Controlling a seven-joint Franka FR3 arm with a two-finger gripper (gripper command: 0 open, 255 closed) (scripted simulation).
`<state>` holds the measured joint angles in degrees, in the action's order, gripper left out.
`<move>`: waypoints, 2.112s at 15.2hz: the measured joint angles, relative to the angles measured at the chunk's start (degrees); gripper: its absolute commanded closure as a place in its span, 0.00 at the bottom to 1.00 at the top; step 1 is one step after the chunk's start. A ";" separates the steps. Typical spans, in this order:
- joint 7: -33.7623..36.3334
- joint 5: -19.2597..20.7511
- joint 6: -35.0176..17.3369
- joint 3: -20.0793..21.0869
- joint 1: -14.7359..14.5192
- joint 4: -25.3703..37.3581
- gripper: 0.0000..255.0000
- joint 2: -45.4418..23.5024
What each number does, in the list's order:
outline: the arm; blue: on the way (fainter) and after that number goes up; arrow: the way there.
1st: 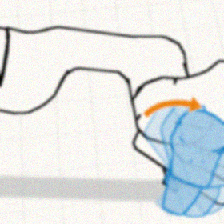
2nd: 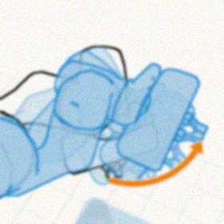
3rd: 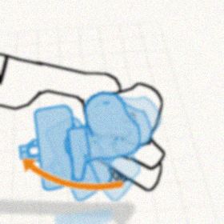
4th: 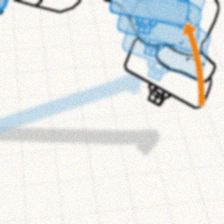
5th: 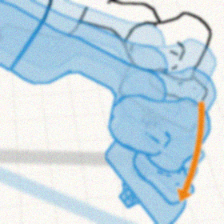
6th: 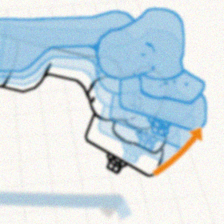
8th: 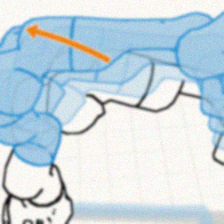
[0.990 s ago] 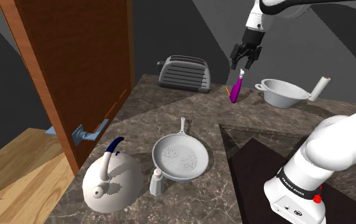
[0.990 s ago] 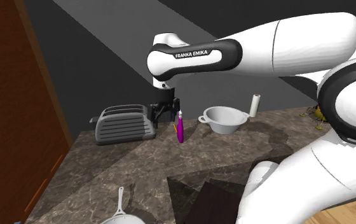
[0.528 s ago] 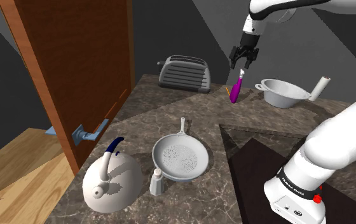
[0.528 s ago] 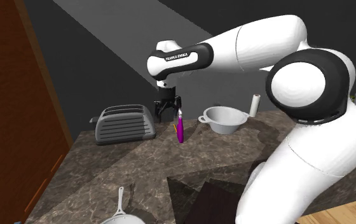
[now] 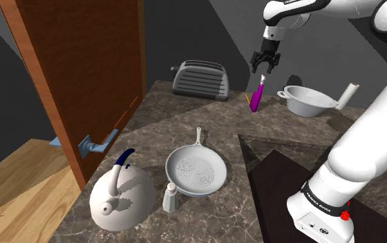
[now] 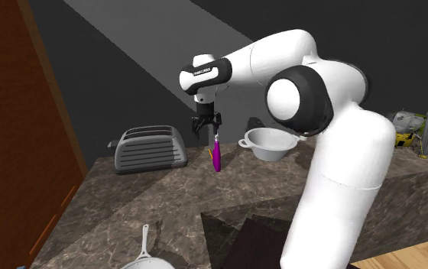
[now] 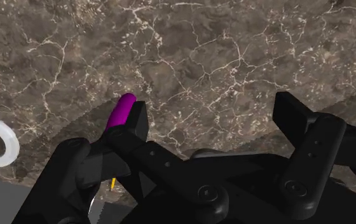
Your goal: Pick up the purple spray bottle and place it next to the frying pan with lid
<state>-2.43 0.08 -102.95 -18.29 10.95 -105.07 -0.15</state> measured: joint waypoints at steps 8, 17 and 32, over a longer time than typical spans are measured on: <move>-3.53 -4.36 3.38 -3.49 5.72 17.73 0.00 -16.97; -5.20 -8.00 5.81 -4.53 11.85 31.93 0.00 -30.55; -5.32 -8.03 2.31 -4.49 11.52 28.26 1.00 -30.38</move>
<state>-7.75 -7.95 -100.64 -22.78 22.47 -76.81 -30.53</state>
